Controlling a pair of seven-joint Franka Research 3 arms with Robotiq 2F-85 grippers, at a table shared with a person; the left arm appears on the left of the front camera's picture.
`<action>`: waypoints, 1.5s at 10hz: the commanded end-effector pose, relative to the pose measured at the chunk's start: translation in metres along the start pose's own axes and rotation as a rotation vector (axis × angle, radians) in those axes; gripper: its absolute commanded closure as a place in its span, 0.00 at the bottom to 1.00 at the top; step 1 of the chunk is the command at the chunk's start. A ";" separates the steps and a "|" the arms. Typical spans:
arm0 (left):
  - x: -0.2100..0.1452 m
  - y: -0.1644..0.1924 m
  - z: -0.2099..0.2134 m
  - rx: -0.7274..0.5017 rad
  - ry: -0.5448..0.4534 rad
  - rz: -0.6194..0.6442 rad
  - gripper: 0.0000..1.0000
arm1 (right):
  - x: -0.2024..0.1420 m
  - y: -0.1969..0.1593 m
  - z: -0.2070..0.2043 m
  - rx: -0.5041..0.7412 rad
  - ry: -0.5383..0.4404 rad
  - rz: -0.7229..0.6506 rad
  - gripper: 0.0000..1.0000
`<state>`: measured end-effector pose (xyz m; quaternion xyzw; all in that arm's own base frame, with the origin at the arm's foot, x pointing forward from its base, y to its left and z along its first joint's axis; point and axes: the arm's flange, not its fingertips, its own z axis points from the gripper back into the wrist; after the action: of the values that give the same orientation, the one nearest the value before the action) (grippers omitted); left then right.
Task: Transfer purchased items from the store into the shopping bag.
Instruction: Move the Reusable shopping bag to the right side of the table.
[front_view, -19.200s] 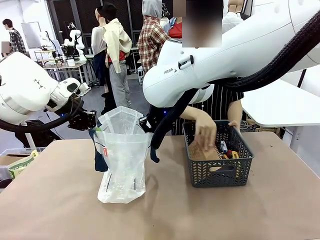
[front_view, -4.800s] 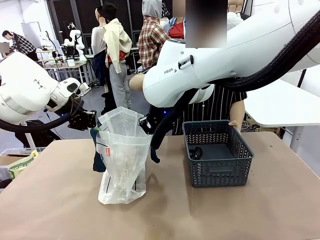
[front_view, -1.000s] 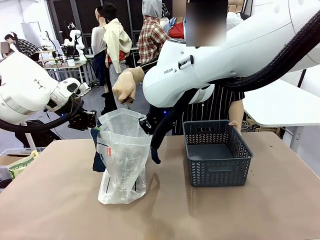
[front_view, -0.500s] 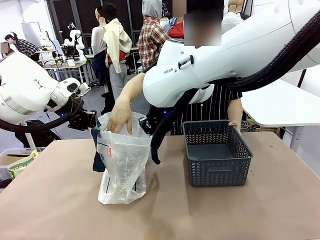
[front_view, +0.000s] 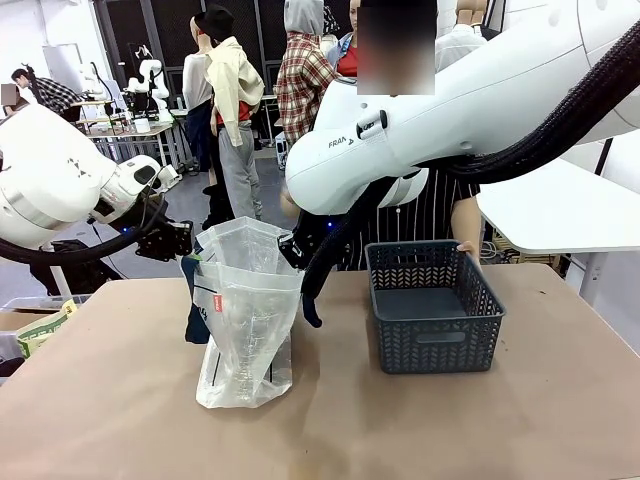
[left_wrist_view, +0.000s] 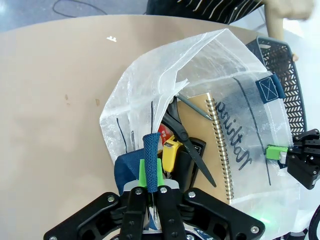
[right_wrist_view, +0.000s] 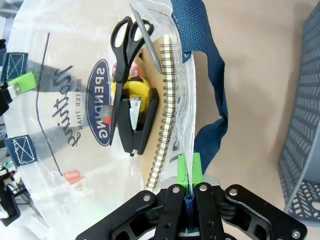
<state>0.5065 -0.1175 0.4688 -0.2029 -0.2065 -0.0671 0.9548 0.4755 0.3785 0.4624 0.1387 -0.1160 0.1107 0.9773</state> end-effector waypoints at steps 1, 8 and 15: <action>0.000 0.000 0.000 0.000 0.000 0.000 1.00 | -0.001 0.009 0.001 0.029 -0.007 0.019 1.00; -0.019 -0.005 -0.007 -0.168 -0.027 0.031 0.21 | 0.004 0.046 0.006 0.095 -0.044 0.107 1.00; -0.024 -0.010 -0.016 -0.403 -0.020 -0.018 0.00 | 0.020 0.077 -0.003 0.126 -0.023 0.183 1.00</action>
<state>0.4890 -0.1352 0.4537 -0.3756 -0.2002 -0.1031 0.8990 0.4713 0.4491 0.4827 0.1816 -0.1372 0.1904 0.9550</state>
